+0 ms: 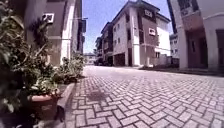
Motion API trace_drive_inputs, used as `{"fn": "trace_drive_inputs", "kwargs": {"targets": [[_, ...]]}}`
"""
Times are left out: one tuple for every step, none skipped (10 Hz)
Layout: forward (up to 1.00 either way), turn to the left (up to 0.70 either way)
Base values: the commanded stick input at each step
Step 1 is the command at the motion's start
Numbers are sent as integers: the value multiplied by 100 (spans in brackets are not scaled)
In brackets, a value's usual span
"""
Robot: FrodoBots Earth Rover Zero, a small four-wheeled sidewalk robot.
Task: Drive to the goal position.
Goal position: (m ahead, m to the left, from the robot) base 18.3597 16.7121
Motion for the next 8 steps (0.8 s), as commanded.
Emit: {"fn": "trace_drive_inputs", "kwargs": {"targets": [[0, -70], [0, -70], [0, -70], [0, -70], [0, -70], [0, -70], [0, -70], [0, -70]]}}
